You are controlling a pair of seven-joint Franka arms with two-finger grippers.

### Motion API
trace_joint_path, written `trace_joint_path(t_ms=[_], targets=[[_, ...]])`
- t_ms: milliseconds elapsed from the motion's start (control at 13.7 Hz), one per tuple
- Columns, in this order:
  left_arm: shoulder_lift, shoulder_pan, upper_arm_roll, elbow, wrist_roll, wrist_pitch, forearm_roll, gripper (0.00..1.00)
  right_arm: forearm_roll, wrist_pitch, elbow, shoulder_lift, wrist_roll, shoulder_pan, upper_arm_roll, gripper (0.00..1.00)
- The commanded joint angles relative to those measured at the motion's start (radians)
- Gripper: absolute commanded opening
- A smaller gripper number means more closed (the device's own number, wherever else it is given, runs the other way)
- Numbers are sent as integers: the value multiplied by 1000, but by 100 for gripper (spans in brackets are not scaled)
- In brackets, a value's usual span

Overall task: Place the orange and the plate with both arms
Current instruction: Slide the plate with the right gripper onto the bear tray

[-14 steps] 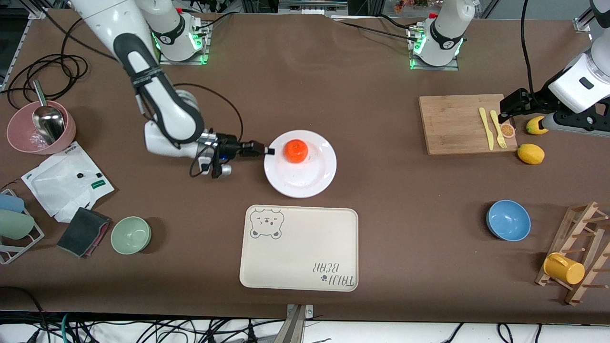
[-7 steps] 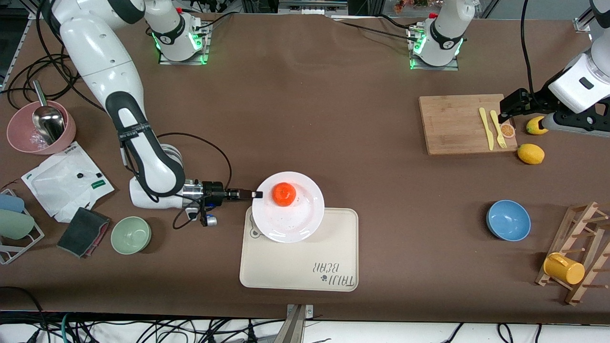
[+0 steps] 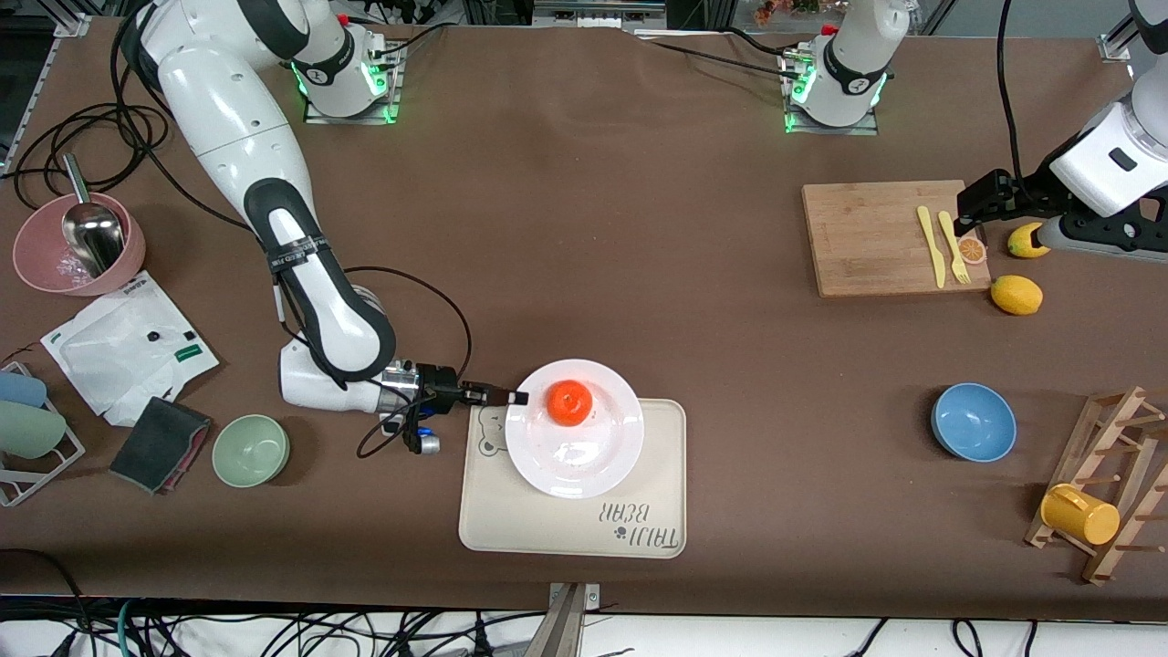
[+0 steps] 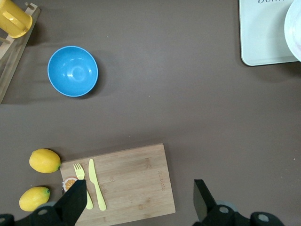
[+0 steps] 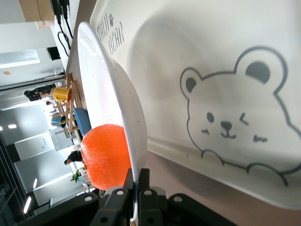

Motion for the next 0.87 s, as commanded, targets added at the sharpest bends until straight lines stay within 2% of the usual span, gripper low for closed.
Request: trace_joint_path(t_ms=[0, 509, 801], targets=[[-14, -8, 2, -8, 15, -6, 30, 100, -19, -10, 104, 65, 36, -2, -4, 0], [-14, -7, 2, -10, 15, -6, 30, 100, -19, 18, 167, 130, 14, -3, -5, 0], [-14, -7, 2, -10, 15, -6, 30, 100, -19, 18, 165, 137, 4, -2, -5, 0]])
